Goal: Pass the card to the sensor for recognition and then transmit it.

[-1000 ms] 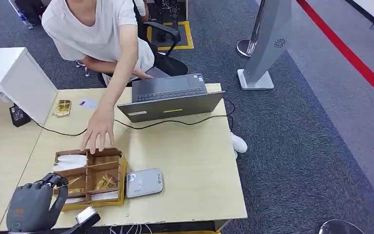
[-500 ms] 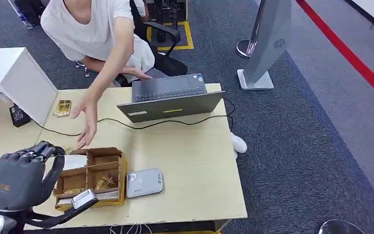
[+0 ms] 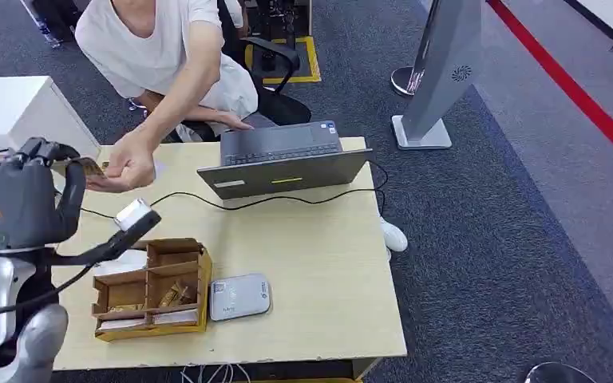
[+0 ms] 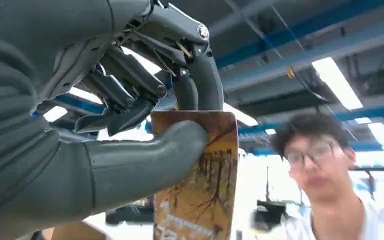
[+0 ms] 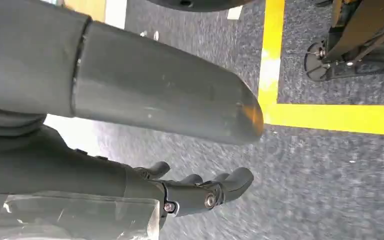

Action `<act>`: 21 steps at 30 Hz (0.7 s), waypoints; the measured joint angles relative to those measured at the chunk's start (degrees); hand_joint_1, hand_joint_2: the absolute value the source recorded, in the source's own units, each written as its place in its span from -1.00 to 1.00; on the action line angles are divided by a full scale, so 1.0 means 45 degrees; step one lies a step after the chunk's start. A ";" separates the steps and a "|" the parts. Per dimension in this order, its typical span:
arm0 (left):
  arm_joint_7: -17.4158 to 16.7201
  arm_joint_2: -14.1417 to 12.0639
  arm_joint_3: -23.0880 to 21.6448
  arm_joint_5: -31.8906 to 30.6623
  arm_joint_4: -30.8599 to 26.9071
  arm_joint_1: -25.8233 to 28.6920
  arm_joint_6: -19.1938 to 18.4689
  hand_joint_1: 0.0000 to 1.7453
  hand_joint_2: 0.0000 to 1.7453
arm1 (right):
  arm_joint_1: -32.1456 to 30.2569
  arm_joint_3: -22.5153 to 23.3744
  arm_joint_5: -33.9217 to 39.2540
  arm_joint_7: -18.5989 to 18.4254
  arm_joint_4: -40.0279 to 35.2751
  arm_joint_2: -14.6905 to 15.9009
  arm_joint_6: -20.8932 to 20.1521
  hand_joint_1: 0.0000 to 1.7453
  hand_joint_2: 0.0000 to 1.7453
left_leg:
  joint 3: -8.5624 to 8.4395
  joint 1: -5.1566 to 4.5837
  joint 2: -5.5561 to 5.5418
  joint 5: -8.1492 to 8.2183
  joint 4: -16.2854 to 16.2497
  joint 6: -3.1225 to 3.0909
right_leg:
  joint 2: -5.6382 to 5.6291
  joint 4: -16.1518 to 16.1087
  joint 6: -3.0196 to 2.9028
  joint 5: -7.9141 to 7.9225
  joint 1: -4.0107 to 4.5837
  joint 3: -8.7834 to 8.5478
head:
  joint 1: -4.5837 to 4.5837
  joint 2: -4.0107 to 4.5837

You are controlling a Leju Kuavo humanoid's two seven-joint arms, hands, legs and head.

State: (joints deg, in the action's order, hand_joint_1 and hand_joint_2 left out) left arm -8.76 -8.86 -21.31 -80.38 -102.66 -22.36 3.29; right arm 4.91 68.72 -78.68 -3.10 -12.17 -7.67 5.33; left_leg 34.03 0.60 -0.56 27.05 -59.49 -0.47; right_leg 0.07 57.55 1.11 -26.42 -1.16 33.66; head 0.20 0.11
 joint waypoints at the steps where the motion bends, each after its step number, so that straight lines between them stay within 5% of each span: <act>1: 0.0005 0.0216 0.0009 -0.0186 0.0690 -0.0598 0.0185 1.00 1.00 | 0.0022 -0.0117 -0.0074 -0.0005 0.0000 0.0000 -0.0005 -1.00 -1.00 | 0.0005 -0.0001 -0.0006 -0.0017 -0.0001 0.0002 | 0.0005 0.0000 0.0011 0.0008 -0.0002 -0.0004 | -0.0010 0.0005; 6: 0.0238 0.1133 0.0092 -0.0502 0.3287 -0.2290 0.0599 1.00 1.00 | 0.0066 -0.0487 -0.0171 -0.0307 0.0049 0.0000 -0.0010 -1.00 -1.00 | 0.0009 -0.0003 0.0004 -0.0043 -0.0004 0.0008 | -0.0008 0.0000 -0.0011 0.0060 -0.0004 0.0008 | -0.0010 0.0000; 7: 0.0238 0.1270 0.0092 -0.0556 0.3542 -0.2403 0.0545 -1.00 1.00 | 0.0064 -0.0531 -0.0171 -0.0360 0.0063 0.0000 -0.0025 -1.00 -1.00 | 0.0010 -0.0004 0.0017 -0.0046 -0.0005 0.0013 | -0.0027 0.0000 -0.0011 0.0063 -0.0004 0.0015 | -0.0010 0.0000; 21: 0.0238 0.1633 0.0306 0.0138 0.4173 -0.2460 -0.0110 -1.00 1.00 | -0.0043 -0.0793 -0.0176 -0.0316 0.0131 -0.0005 -0.0204 -1.00 -1.00 | 0.0053 0.0003 0.0051 -0.0031 0.0003 0.0024 | -0.0064 0.0001 -0.0013 0.0058 0.0001 0.0067 | -0.0005 0.0000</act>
State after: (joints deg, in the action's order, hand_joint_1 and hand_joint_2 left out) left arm -7.69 -1.51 -19.93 -79.76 -83.89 -33.44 2.80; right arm 4.72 65.16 -79.47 -4.52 -11.58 -7.69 4.42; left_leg 34.27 0.61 -0.33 26.92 -59.47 -0.36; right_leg -0.22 57.55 1.06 -26.16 -1.15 33.96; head 0.18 0.11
